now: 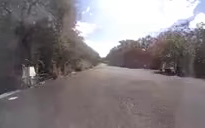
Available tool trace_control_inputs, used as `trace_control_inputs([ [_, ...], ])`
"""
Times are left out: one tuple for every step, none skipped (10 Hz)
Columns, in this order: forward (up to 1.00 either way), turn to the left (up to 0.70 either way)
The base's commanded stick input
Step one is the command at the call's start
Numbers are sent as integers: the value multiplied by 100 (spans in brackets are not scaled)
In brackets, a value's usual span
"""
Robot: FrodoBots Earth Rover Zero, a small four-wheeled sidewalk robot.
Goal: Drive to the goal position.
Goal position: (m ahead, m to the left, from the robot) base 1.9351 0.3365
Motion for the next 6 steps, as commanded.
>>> trace_control_inputs([
  [50, 0],
  [50, 0],
  [50, 0],
  [50, 0],
  [50, 0],
  [50, 0],
])
